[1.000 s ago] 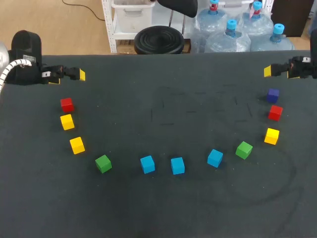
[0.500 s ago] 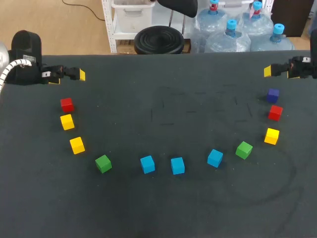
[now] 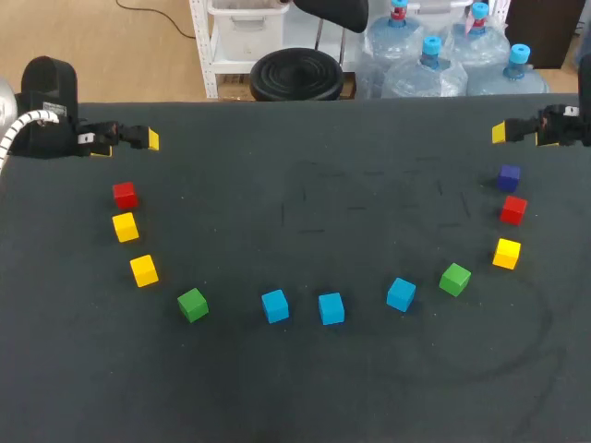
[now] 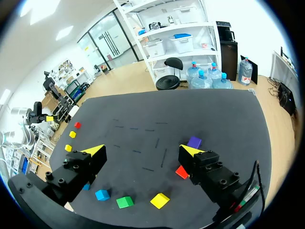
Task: Place the blue cubes, place green cubes on the blue cubes, place the yellow cubes on the green cubes, then place the red cubes on the yellow cubes, and place purple cube on the red cubes.
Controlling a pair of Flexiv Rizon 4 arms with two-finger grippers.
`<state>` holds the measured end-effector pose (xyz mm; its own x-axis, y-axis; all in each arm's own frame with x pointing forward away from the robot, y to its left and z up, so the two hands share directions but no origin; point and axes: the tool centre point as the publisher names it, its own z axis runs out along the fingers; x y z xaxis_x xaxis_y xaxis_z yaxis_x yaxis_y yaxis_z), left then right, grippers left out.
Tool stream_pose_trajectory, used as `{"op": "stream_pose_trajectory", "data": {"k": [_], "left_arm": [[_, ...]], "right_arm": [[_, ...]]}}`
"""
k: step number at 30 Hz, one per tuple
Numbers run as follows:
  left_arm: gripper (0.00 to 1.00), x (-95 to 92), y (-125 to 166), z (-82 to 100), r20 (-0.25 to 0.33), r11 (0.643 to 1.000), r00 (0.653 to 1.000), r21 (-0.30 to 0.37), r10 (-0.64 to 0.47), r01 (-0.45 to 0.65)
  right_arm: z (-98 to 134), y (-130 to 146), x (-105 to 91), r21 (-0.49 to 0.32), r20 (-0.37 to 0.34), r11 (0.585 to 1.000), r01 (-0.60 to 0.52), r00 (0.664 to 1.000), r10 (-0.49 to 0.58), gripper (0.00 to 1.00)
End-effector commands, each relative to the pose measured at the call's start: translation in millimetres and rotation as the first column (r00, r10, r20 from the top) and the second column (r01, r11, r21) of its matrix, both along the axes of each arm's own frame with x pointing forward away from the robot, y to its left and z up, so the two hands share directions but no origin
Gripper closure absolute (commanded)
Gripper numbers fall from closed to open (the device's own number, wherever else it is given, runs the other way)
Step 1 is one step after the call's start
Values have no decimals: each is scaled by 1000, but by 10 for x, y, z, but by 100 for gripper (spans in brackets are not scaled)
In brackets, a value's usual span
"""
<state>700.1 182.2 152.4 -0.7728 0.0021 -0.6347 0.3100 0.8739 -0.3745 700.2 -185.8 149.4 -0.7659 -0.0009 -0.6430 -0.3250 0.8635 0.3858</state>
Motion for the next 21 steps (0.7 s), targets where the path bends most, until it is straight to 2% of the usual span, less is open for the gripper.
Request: {"op": "stream_pose_trajectory", "data": {"k": [1,6,10,14,17,21], "left_arm": [[0,-3,21,-16,7,1000,1000,-10,-6,6],[0,-3,21,-16,7,1000,1000,-10,-6,6],[0,-3,21,-16,7,1000,1000,-10,-6,6],[0,-3,21,-16,7,1000,1000,-10,-6,6],[0,-3,21,-16,7,1000,1000,-10,-6,6],[0,-3,21,-16,7,1000,1000,-10,-6,6]], "right_arm": [[3,2,1,-1,0,1000,1,1000,-1,0],[3,2,1,-1,0,1000,1,1000,-1,0],[68,46,-24,-13,-13,999,-45,999,45,0],[121,153,-63,-72,-26,992,-99,995,97,0],[153,311,-141,-127,-44,972,-197,980,193,0],[122,552,-268,-220,-94,917,-332,943,318,0]]}}
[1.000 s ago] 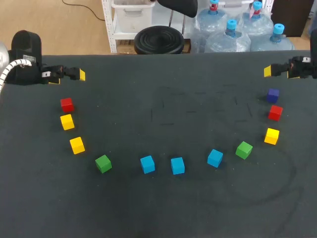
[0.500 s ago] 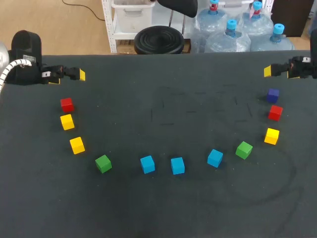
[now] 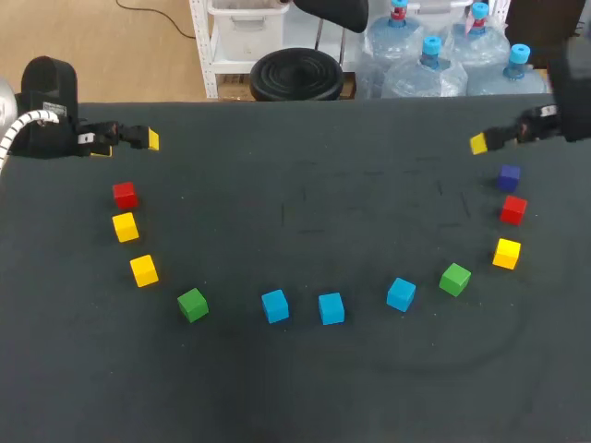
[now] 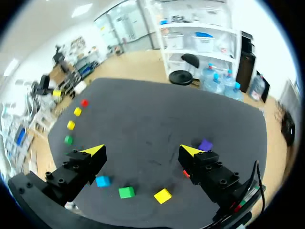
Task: Place the blue cubes, place green cubes on the blue cubes, place the yellow cubes on the green cubes, then place the red cubes on the yellow cubes, and place purple cube on the red cubes.
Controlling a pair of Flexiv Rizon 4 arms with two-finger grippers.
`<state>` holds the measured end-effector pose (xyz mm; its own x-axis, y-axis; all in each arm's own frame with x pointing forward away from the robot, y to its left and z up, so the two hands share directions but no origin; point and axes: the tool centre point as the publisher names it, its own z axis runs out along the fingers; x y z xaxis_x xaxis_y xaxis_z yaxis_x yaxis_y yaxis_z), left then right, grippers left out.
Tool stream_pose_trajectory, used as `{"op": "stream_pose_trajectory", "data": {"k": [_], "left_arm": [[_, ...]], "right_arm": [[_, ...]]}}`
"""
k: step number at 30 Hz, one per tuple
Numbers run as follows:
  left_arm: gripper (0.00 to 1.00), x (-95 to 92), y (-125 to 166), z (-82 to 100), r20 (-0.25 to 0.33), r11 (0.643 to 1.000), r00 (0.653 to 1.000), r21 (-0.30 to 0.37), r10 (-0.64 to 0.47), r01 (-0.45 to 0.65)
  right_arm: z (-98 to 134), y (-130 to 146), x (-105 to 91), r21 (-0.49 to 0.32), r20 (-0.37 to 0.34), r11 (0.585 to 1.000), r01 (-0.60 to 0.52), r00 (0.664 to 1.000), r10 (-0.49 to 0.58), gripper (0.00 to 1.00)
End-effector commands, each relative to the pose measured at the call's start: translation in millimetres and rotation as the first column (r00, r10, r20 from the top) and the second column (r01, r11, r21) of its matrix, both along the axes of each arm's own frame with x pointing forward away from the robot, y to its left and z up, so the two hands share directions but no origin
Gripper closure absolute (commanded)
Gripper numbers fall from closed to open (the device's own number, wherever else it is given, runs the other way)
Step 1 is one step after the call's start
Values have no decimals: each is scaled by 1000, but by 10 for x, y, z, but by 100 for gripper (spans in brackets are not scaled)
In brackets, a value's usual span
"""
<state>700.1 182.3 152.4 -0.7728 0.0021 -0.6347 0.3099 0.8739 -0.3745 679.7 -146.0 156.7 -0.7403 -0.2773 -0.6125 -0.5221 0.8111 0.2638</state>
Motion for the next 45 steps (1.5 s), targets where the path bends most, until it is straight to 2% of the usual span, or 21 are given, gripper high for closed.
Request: {"op": "stream_pose_trajectory", "data": {"k": [1,6,11,18,25,31,34,41,45], "left_arm": [[0,-3,21,-16,7,1000,1000,-10,-6,6],[0,-3,21,-16,7,1000,1000,-10,-6,6],[0,-3,21,-16,7,1000,1000,-10,-6,6],[0,-3,21,-16,7,1000,1000,-10,-6,6],[0,-3,21,-16,7,1000,1000,-10,-6,6],[0,-3,21,-16,7,1000,1000,-10,-6,6],[0,-3,21,-16,7,1000,1000,-10,-6,6],[0,-3,21,-16,7,1000,1000,-10,-6,6],[0,-3,21,-16,7,1000,1000,-10,-6,6]], "right_arm": [[30,213,-98,-110,-55,986,-125,991,119,0],[-106,449,-277,-206,-106,941,-268,962,251,0],[-343,622,-381,-251,-158,900,-356,932,325,0],[-781,919,-621,-280,-255,798,-533,843,474,0],[-992,1075,-834,-308,-320,715,-627,776,543,0],[-1224,1153,-1026,-331,-411,678,-656,747,522,0],[-1287,1156,-1110,-333,-438,675,-658,742,507,0],[-1275,1144,-1243,-335,-443,675,-657,742,502,0],[-1282,1110,-1264,-367,-442,666,-650,751,490,0]]}}
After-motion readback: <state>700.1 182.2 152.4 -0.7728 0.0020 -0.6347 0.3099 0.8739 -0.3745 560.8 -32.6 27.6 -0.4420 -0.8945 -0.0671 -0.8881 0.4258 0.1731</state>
